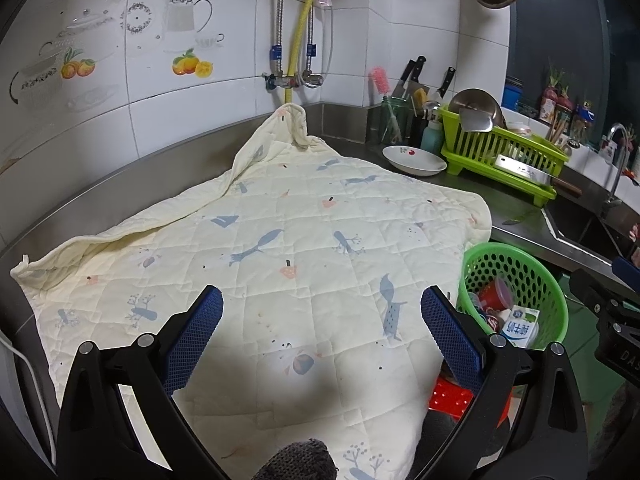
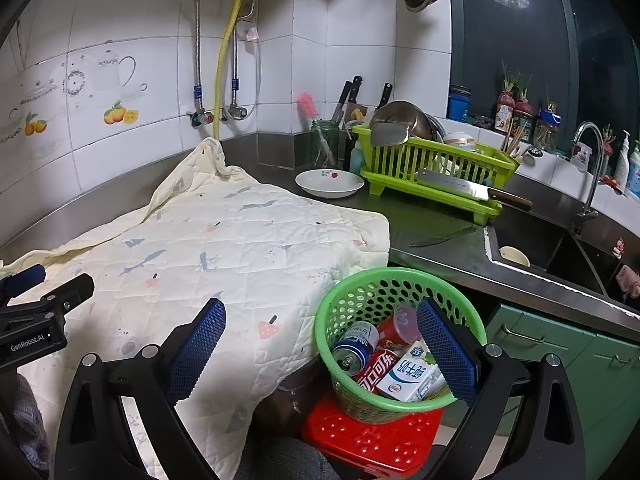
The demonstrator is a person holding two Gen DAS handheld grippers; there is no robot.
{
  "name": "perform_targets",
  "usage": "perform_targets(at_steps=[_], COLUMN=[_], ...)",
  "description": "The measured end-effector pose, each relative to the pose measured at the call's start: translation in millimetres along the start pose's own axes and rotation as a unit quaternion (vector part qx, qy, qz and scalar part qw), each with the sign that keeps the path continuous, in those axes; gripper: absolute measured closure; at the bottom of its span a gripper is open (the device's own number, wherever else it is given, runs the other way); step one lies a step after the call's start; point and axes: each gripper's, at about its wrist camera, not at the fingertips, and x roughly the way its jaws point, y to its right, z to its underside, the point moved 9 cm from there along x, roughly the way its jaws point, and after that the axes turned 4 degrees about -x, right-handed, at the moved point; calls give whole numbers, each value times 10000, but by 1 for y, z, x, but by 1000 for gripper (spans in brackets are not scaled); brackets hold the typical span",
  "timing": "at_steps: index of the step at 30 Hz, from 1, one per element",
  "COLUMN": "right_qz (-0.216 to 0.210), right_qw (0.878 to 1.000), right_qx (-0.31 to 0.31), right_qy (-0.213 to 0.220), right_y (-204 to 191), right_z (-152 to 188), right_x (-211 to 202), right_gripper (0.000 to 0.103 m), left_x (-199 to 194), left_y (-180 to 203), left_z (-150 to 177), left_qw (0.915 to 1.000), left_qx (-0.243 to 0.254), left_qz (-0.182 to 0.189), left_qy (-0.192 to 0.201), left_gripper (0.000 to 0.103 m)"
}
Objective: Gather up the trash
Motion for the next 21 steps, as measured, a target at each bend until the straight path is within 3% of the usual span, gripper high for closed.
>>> perform_targets(at_steps=[10, 21], right_qz=[3, -3], right_qw=[10000, 10000], right_qx=[-11, -29], right_qy=[-49, -61], right_y=[-2, -4], right_z=[2, 5], right_x=[2, 4], right_gripper=[10, 10], left_x=[-5, 2], left_y=[4, -2], left_z=[-2, 3], left_qw=[9998, 9999], left_qx=[77, 36], left_qz=[27, -107], left_qy=[156, 54], left_gripper=[5, 5])
